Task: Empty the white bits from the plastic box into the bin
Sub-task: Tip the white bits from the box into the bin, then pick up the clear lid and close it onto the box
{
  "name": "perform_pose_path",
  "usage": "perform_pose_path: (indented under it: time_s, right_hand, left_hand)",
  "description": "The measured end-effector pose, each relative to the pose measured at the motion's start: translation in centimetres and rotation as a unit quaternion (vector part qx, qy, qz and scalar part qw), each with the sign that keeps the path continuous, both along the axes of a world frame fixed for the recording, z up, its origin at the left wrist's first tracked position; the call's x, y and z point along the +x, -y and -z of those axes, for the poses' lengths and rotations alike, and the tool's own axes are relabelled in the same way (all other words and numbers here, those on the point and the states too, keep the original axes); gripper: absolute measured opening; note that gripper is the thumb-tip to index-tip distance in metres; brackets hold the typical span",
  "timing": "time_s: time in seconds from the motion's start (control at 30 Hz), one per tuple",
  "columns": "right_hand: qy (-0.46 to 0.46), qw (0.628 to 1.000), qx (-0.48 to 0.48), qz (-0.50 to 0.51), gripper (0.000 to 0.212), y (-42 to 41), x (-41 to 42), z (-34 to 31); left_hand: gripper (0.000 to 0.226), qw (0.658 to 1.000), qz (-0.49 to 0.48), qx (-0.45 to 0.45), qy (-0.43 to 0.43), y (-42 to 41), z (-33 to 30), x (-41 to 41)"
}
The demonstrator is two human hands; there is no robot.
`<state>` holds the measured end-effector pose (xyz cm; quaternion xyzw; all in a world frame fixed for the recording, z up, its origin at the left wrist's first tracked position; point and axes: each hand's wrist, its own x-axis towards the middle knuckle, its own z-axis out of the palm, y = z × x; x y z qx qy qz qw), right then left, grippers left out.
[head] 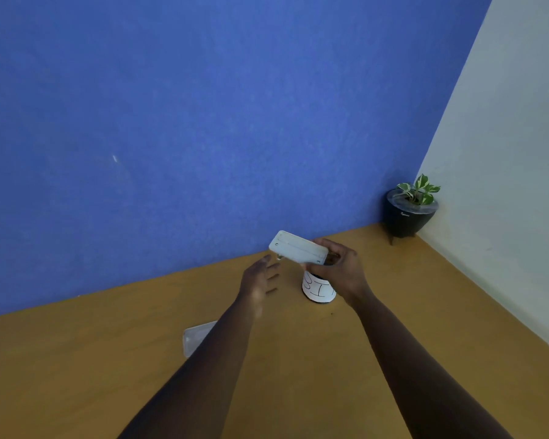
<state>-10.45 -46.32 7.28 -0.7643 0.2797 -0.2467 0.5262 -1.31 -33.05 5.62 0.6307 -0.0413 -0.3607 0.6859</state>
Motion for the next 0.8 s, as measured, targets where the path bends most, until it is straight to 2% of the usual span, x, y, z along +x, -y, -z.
perform_pose_path:
  time_s: [0.17, 0.3, 0.47, 0.57, 0.7, 0.8]
  right_hand:
    - [0.007, 0.998, 0.021, -0.052, 0.055, -5.4, 2.3, 0.2]
    - [0.015, 0.996, 0.030, -0.078, 0.053, -9.0, 3.4, 0.6]
    - [-0.010, 0.990, -0.007, -0.137, 0.052, -12.3, 4.6, 1.4]
    - [-0.054, 0.982, 0.008, -0.183, 0.043, -13.6, 5.4, 1.7]
    - [-0.052, 0.990, -0.005, -0.133, 0.029, -14.1, 6.6, 2.4]
    - [-0.080, 0.984, -0.089, -0.132, 0.024, -14.5, 7.1, 3.6]
  left_hand:
    - [0.058, 0.976, -0.065, -0.150, -0.147, -3.0, 0.2, 0.0]
    - [0.049, 0.951, -0.108, -0.225, -0.183, -5.5, 0.5, 0.3]
    - [0.046, 0.944, -0.157, -0.216, -0.194, -9.1, 1.2, 1.1]
    - [0.048, 0.938, -0.163, -0.225, -0.209, -11.6, 1.9, 2.0]
    - [0.047, 0.930, -0.213, -0.216, -0.210, -14.5, 2.6, 3.2]
    - [0.047, 0.925, -0.242, -0.207, -0.207, -16.2, 3.0, 4.2]
